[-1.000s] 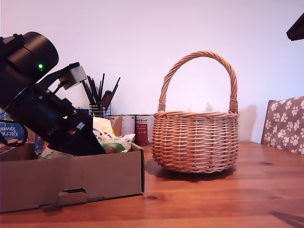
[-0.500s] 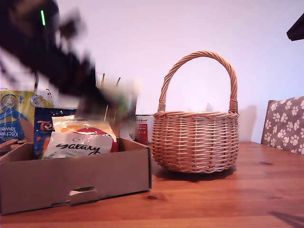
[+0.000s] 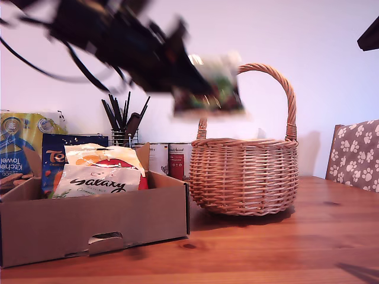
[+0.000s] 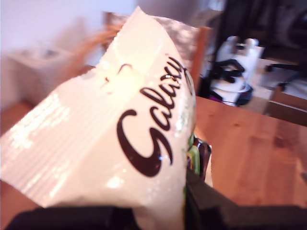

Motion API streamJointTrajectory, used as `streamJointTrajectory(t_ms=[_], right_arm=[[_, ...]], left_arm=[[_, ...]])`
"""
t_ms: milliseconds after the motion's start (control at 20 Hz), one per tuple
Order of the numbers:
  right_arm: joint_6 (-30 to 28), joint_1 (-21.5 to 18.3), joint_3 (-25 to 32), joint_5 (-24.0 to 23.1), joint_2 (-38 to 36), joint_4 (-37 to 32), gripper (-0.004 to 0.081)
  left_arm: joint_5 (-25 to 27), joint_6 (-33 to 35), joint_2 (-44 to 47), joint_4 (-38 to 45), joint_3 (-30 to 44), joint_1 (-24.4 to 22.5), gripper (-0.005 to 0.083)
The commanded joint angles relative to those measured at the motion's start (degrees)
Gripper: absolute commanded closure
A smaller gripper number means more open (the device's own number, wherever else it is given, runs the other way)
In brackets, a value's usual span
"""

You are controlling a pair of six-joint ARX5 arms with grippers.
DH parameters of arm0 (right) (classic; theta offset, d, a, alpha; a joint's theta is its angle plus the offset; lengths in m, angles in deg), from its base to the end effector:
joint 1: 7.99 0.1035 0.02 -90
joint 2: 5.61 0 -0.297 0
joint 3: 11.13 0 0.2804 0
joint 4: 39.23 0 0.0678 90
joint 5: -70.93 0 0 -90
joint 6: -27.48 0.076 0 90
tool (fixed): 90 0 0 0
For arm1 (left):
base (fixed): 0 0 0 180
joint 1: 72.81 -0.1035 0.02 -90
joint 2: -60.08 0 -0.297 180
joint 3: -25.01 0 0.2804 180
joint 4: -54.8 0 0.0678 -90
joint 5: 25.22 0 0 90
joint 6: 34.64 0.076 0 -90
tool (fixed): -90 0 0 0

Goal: Move the bags of Easter eggs from the cardboard box on the left into the woven basket on the right side.

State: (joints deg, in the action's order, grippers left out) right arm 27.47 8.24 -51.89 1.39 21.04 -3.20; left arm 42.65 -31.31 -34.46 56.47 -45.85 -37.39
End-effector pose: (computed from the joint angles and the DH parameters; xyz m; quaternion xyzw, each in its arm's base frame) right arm 0.1418 0.0690 0.2532 0.0069 0.1900 0.3090 0.9319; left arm 0.3325 -0.2716 0.2352 0.0471 0.1758 -0.4778 0.8594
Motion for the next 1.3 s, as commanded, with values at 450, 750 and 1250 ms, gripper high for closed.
streamJointTrajectory(t_ms=[450,750,1250], right_arm=[[0.0,0.3,-1.0,0.0,0.1,-0.3,0.0783],[0.0,0.3,-1.0,0.0,0.1,-0.3,0.0783],[0.0,0.3,-1.0,0.0,0.1,-0.2,0.0783]], left_arm=[[6.0,0.0,-15.5,3.1,-14.2,2.7,0.075],[7.1,0.0,-16.4,1.9,-15.6,4.1,0.0373],[5.3,0.5,-11.8,-14.7,-20.2,2.8,0.0707]])
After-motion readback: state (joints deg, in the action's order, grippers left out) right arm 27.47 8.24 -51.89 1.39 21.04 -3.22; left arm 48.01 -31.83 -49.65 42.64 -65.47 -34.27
